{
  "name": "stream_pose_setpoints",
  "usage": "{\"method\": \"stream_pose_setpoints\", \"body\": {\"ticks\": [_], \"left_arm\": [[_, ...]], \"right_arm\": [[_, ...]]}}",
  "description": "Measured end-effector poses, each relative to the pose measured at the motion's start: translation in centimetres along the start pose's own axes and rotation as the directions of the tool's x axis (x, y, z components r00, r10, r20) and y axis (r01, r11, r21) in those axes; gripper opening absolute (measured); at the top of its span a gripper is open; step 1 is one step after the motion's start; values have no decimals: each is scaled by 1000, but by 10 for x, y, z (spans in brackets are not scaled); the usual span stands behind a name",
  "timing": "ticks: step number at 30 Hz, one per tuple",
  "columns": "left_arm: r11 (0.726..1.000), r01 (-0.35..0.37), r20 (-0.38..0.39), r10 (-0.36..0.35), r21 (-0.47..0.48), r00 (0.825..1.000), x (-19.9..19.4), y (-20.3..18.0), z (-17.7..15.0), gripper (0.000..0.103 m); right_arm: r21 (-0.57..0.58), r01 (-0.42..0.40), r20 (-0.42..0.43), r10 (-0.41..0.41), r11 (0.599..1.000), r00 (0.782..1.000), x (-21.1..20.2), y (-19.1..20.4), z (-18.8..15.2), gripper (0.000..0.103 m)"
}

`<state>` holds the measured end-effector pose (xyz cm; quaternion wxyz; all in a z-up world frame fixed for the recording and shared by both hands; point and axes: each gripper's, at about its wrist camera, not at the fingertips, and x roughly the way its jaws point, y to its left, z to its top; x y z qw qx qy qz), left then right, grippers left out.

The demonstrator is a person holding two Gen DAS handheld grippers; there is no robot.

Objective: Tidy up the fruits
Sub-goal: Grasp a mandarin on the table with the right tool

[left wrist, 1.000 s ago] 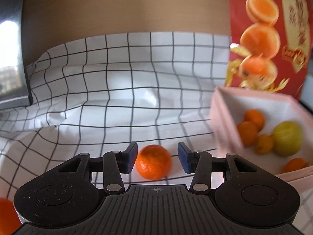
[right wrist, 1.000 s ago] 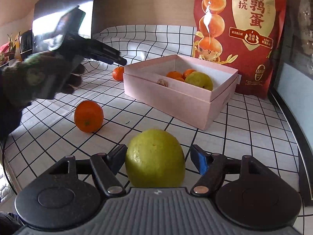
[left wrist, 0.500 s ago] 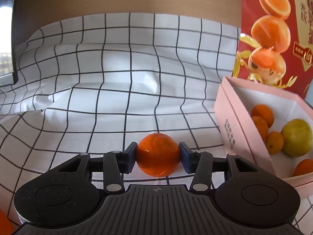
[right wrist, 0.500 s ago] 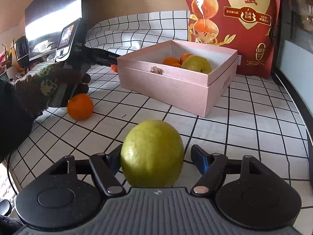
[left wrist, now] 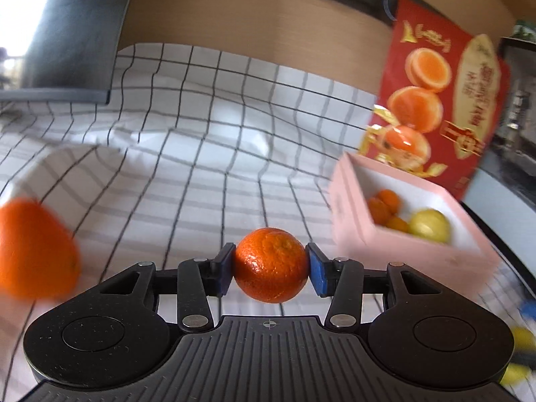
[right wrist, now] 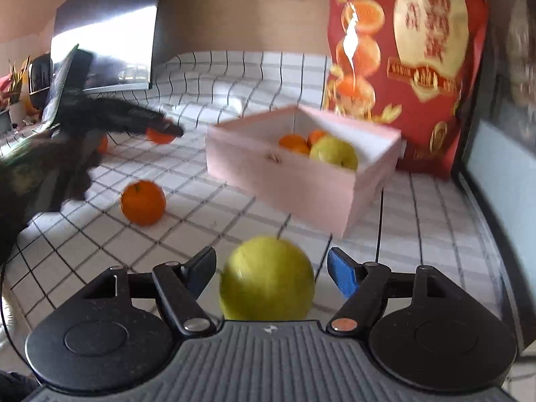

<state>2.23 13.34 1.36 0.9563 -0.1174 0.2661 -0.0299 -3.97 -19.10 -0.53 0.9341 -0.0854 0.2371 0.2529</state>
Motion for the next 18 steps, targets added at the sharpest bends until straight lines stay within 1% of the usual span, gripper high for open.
{"method": "stream_pose_setpoints", "body": {"ticks": [2, 4, 7, 9, 12, 14, 16, 18], "left_arm": [[1000, 19, -8, -19, -9, 1000, -15, -2, -13, 51], [999, 29, -17, -30, -22, 999, -27, -4, -26, 51], [998, 42, -13, -43, -52, 999, -45, -6, -44, 51], [997, 42, -13, -43, -61, 999, -52, -6, -51, 51], [996, 36, -15, -37, -83, 999, -61, -4, -59, 51], [996, 2, -15, -3, -93, 1000, -65, -2, -61, 51], [995, -45, -18, 44, -93, 999, -70, 0, -62, 51], [993, -68, -31, 65, -93, 997, -73, 2, -63, 51]], "right_arm": [[-8, -22, 24, 22, 1000, 999, -3, 6, 12, 75], [5, -78, 25, 78, 997, 997, 0, 12, 25, 77], [42, -190, -25, 191, 981, 981, 15, 26, 37, 77], [41, -243, -62, 245, 969, 967, 28, 40, 39, 77], [-8, -268, -96, 266, 963, 959, 42, 62, 33, 77], [-17, -271, -118, 267, 963, 957, 51, 73, 28, 77], [-3, -256, -136, 254, 967, 958, 60, 76, 24, 77], [8, -234, -149, 233, 972, 961, 65, 78, 20, 77]]}}
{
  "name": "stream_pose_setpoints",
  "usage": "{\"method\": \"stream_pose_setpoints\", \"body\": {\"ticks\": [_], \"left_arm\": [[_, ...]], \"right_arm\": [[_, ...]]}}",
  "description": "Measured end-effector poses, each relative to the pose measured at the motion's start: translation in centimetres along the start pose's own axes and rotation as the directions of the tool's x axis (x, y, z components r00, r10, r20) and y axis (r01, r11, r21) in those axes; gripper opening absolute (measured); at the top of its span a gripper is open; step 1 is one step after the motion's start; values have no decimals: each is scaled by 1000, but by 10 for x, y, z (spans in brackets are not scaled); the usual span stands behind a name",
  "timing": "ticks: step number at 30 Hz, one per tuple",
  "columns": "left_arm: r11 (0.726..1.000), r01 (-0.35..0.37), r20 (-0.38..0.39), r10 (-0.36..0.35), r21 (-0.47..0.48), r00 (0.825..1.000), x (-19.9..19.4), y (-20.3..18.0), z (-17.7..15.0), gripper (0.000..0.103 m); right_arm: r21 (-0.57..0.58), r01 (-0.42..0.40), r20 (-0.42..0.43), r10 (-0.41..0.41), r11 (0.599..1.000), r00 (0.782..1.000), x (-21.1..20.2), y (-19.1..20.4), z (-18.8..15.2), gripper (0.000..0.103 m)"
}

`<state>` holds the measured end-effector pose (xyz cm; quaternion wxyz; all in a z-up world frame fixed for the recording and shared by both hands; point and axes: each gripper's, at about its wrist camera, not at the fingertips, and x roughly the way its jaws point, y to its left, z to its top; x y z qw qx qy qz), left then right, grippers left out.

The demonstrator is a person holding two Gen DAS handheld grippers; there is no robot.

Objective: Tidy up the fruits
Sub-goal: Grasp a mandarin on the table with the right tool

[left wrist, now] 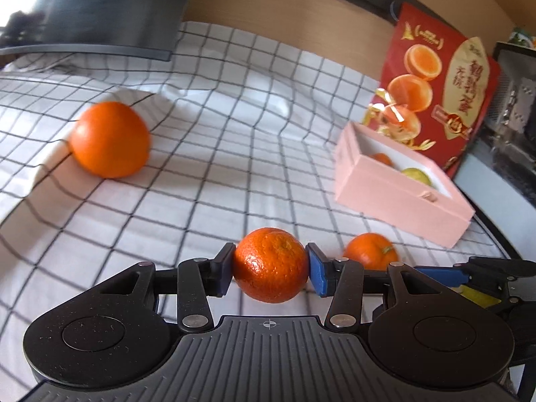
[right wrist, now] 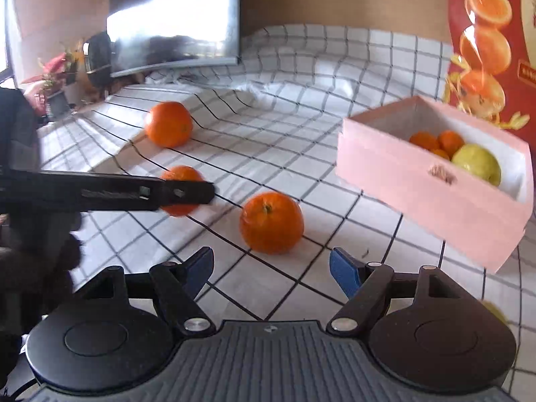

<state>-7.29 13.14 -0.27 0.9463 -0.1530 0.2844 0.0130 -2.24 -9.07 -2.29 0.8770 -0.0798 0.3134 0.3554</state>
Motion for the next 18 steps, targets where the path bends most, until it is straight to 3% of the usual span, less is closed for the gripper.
{"method": "stream_pose_setpoints", "body": {"ticks": [5, 14, 18], "left_arm": [[999, 16, -25, -17, -30, 1000, -2, 9, -4, 51], [999, 27, -21, -27, 31, 999, 1, 0, -8, 51], [999, 52, -27, -52, 1, 998, 0, 6, -6, 51]], "right_arm": [[-24, 0, -30, 0, 1000, 1000, 7, 2, -2, 77], [-26, 54, -12, -54, 998, 998, 26, -3, 17, 75], [-40, 4, -29, -6, 999, 1000, 29, 2, 18, 52]]}}
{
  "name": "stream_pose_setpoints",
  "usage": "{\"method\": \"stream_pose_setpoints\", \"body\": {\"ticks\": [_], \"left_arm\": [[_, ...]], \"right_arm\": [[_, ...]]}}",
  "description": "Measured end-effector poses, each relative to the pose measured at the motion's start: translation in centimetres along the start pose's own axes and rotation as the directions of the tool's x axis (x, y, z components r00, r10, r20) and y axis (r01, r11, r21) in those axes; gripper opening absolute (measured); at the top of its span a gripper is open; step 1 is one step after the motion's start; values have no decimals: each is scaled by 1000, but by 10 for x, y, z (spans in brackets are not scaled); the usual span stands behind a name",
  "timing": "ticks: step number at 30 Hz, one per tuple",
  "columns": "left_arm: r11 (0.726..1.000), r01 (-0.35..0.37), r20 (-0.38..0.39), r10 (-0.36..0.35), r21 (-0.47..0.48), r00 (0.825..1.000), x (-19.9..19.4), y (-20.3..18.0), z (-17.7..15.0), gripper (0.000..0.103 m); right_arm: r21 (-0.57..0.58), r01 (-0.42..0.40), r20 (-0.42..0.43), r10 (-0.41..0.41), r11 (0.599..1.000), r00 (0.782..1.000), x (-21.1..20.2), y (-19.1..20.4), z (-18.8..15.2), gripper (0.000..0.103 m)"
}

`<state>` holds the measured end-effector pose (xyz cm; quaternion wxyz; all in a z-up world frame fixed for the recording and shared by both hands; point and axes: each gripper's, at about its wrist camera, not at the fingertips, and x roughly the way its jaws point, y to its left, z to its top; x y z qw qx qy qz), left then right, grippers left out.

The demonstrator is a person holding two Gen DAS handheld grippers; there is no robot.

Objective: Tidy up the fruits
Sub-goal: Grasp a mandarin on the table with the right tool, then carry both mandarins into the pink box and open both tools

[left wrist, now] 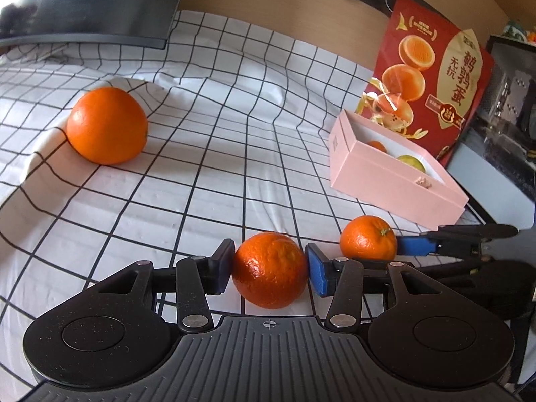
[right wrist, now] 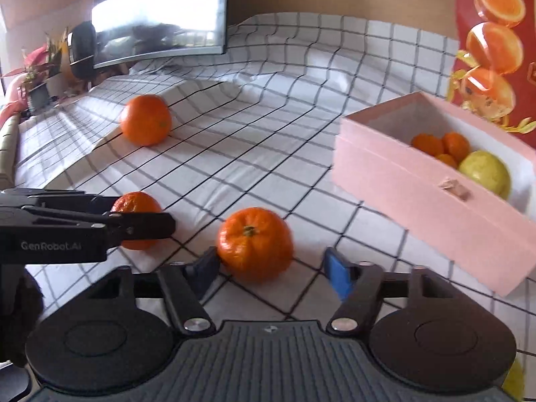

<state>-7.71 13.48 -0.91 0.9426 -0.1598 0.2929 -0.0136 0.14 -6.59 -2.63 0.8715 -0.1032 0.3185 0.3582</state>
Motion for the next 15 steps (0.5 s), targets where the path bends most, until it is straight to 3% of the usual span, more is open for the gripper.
{"method": "stream_pose_setpoints", "body": {"ticks": [2, 10, 15], "left_arm": [[1000, 1, -6, -1, -8, 1000, 0, 0, 1, 50], [999, -32, -24, 32, 4, 999, 1, -10, 3, 50], [991, 132, -89, -130, 16, 987, 8, -33, -1, 50]], "right_arm": [[-21, 2, 15, -1, 1000, 1000, -3, 3, 0, 46], [-48, 14, 44, -12, 999, 999, -38, -1, -8, 45], [-71, 53, 59, -48, 996, 997, -64, -8, -16, 45]]}}
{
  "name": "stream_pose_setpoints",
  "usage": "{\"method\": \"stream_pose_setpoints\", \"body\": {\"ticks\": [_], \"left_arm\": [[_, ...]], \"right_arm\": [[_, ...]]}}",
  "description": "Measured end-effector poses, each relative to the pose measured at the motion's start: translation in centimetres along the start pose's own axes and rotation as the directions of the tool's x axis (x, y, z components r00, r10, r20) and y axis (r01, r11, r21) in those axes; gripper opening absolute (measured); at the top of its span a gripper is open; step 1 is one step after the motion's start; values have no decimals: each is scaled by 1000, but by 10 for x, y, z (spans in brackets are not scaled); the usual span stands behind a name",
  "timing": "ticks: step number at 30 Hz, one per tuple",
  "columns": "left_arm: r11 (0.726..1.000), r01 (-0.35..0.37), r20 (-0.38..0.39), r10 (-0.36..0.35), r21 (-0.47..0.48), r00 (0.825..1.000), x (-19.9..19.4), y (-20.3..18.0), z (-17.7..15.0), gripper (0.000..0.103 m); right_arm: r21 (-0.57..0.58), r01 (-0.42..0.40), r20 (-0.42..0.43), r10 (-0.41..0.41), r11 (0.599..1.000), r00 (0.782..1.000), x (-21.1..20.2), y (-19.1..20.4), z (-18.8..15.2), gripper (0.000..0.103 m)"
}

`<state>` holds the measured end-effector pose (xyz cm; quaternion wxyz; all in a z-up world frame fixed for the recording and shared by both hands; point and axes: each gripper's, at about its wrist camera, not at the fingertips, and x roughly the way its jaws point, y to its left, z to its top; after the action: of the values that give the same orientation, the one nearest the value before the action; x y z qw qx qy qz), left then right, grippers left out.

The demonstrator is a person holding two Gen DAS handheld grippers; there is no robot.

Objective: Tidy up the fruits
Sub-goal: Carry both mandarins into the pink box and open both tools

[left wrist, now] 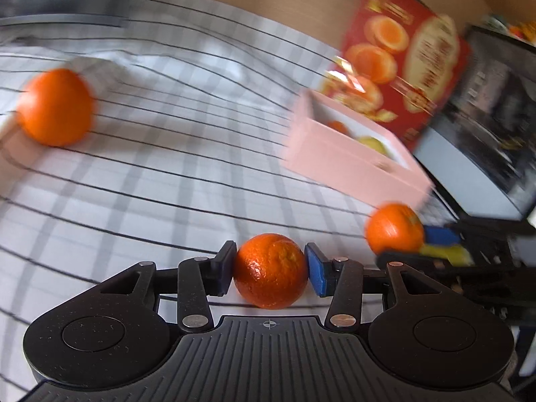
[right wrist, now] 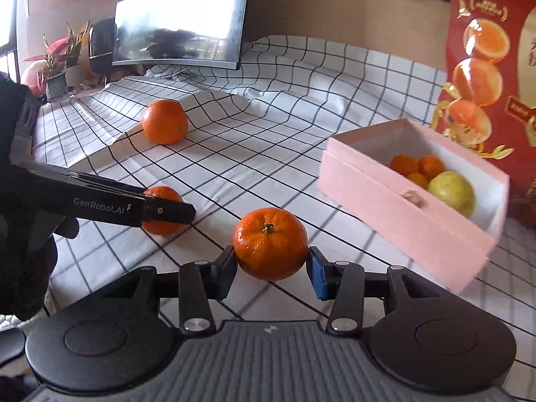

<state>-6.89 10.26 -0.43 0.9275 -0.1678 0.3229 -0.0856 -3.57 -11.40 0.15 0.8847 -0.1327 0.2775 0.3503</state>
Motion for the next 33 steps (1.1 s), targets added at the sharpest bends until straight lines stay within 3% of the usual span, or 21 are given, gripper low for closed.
{"method": "stream_pose_setpoints", "body": {"ticks": [4, 8, 11, 15, 18, 21, 25, 33], "left_arm": [[994, 60, -39, -56, 92, 998, 14, -31, -3, 50], [986, 113, -67, -105, 121, 992, 27, -51, 11, 50], [979, 122, 7, -125, 166, 992, 25, -69, 49, 50], [969, 88, 121, -118, 229, 986, 32, -98, 126, 50], [967, 52, 130, -86, 248, 988, 55, -117, 176, 50], [958, -21, 101, -8, 285, 995, 89, -128, 203, 50], [946, -106, 56, 93, 305, 994, 125, -130, 204, 50], [937, -86, -41, 106, 338, 994, 155, -124, 188, 50]], "right_arm": [[12, 56, 23, -56, 998, 998, -19, -15, -2, 45], [56, 122, 29, -123, 991, 992, -33, -40, -3, 45], [112, 168, 32, -173, 979, 984, -38, -62, 3, 45], [189, 217, 52, -231, 958, 972, -38, -95, 31, 45], [250, 232, 22, -246, 940, 969, -24, -123, 54, 45], [267, 255, -21, -259, 929, 966, -3, -140, 69, 45], [284, 277, -91, -261, 918, 961, 26, -153, 72, 45], [304, 246, -136, -214, 920, 967, 50, -154, 62, 45]]}}
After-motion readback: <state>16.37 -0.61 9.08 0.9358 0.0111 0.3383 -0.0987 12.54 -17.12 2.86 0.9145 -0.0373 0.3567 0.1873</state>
